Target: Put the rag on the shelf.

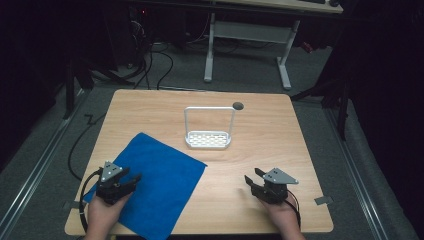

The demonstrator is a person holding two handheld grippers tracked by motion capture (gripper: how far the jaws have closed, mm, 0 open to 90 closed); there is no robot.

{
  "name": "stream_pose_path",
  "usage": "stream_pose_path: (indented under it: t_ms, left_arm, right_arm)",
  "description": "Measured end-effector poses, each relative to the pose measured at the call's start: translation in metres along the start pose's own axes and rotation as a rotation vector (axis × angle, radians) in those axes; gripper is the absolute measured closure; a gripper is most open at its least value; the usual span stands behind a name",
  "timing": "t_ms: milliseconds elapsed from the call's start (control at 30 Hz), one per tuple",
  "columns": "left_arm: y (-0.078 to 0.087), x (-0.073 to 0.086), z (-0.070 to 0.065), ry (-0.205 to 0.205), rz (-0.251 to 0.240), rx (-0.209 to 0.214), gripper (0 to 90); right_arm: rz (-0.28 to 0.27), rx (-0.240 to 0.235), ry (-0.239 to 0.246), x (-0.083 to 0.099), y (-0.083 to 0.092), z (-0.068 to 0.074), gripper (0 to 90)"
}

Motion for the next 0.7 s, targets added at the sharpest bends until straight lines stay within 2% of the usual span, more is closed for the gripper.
stream_pose_path:
  t_ms: [167,333,433,567,633,700]
  left_arm:
    - [-0.001,0.001,0.002,0.001,0.008,0.006,48.1]
    - [0.0,0.002,0.002,-0.014,0.011,0.006,49.3]
    - [0.001,0.002,0.004,-0.006,0.002,0.001,49.3]
    - [0.001,0.002,0.008,0.002,0.005,-0.008,51.7]
    - [0.002,0.003,0.01,0.011,0.006,-0.004,56.8]
    - [0.002,0.003,0.011,0.015,0.005,-0.002,57.7]
  right_arm:
    - [-0.003,-0.012,-0.03,0.002,-0.002,-0.001,46.2]
    - [-0.003,-0.011,-0.019,-0.001,-0.004,0.003,42.1]
    - [0.001,-0.021,-0.014,-0.002,-0.005,0.009,40.0]
    - [0.003,-0.042,-0.002,-0.007,-0.007,0.017,42.4]
    - [-0.018,-0.043,0.013,-0.013,-0.008,0.024,46.9]
    - [-0.023,-0.046,0.018,-0.014,-0.009,0.025,48.7]
Point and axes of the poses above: each handheld gripper's, and its own axes: y roughly backward along the jaws, x roughly out of its underside, z roughly to its left, the point moved 4 cm from there along -y, roughly forward along the jaws, and after that the axes turned 7 degrees about -x, right-handed, at the moved point
